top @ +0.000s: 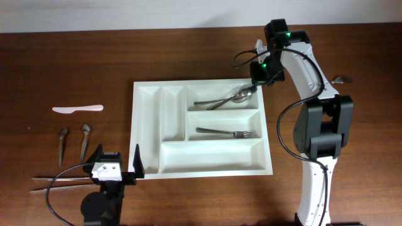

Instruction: Pack container

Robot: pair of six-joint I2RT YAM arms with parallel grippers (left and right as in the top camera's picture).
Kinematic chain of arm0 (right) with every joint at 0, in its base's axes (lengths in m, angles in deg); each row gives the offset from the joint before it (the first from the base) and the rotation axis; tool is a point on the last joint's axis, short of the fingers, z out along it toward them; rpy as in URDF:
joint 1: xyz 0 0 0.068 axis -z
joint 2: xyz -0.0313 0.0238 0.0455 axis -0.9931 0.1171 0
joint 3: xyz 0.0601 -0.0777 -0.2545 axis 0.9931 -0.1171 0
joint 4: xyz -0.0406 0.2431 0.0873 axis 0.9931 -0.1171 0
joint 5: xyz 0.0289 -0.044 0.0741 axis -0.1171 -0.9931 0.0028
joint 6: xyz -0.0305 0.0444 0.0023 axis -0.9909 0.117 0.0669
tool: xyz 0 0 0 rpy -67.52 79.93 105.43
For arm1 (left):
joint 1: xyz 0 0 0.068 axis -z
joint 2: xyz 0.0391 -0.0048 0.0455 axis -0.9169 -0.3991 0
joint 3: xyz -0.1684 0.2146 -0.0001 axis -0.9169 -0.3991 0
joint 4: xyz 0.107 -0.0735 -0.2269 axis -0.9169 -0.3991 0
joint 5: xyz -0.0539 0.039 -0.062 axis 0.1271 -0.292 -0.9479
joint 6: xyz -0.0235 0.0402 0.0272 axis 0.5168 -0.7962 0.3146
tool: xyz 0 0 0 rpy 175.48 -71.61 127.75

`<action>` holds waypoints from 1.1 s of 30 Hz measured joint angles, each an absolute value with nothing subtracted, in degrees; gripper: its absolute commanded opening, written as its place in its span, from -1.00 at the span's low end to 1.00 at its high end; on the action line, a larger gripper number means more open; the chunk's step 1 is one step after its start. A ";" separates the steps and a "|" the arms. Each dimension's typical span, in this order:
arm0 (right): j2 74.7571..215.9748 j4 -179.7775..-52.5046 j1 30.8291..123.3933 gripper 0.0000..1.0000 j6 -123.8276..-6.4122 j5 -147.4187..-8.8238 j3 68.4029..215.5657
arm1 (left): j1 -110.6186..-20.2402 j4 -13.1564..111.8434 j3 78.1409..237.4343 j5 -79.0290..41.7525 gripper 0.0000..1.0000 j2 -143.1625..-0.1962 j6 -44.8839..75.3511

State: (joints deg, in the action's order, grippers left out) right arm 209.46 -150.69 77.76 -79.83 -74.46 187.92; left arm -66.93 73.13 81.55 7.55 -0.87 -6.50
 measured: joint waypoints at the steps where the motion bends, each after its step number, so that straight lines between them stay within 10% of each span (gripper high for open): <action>1: 209.46 -150.77 77.76 -0.93 -79.83 -74.37 187.65 | -66.93 73.13 81.55 7.52 0.98 -0.87 -6.50; 15: 209.59 -151.47 77.54 -0.91 -78.76 -73.76 188.51 | -66.93 73.13 81.55 7.52 0.98 -0.87 -6.50; 17: 209.79 -152.22 77.71 -0.58 -77.47 -73.76 190.93 | -66.93 73.13 81.55 7.52 0.98 -0.87 -6.50; 21: 209.83 -153.79 79.07 0.98 -72.97 -73.94 199.57 | -66.93 73.13 81.55 7.52 0.98 -0.87 -6.50; 33: 209.77 -158.34 95.35 0.98 -45.25 -78.09 204.20 | -66.93 73.13 81.55 7.55 0.98 -0.87 -6.50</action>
